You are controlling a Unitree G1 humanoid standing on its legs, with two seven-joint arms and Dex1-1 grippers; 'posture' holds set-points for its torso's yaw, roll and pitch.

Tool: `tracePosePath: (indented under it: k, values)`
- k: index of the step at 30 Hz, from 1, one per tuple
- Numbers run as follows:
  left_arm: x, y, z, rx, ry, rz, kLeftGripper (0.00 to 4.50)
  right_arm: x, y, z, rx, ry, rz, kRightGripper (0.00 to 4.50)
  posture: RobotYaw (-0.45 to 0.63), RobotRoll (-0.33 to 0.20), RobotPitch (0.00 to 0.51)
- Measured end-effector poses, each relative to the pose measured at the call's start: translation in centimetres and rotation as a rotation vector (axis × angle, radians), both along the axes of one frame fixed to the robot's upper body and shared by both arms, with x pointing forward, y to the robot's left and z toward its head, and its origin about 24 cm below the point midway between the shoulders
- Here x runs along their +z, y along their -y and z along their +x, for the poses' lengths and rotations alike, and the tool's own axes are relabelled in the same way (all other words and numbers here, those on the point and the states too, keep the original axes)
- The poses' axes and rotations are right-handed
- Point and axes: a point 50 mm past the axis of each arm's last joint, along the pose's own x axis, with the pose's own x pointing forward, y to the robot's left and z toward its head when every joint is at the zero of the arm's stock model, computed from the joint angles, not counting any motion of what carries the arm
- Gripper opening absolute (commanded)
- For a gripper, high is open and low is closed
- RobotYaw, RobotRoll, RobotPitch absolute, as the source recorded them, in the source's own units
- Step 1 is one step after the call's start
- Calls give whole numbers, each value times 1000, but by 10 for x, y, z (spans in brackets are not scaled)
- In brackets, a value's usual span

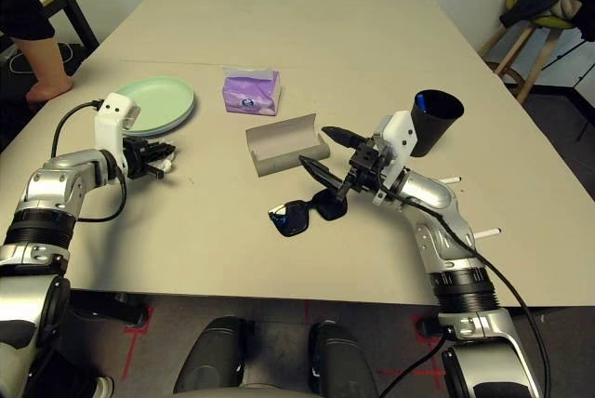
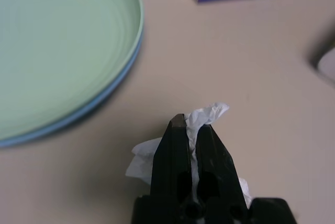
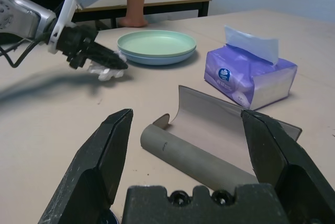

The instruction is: Organize and tidy the items on the table.

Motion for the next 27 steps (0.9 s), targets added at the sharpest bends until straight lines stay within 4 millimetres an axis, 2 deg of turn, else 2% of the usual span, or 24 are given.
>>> tracePosePath:
  k: [5,7,13,21,26,27]
  values:
    - [35,10,19,57,157,-99,35,0,-2,0,2,1,7,4500,230,0,53]
    - [43,11,26,98,205,-116,35,1,-3,1,3,3,10,4500,225,0,53]
    - [44,7,45,329,286,-158,35,1,-4,3,-31,-1,22,4500,214,0,50]
    - [43,1,52,580,345,-158,35,2,-5,3,-39,3,27,4500,211,0,49]
    - [52,6,56,624,407,-150,35,4,-6,3,-36,11,30,4500,204,0,51]
    - [53,7,56,618,420,-145,264,5,-6,2,-34,13,30,4500,202,0,52]
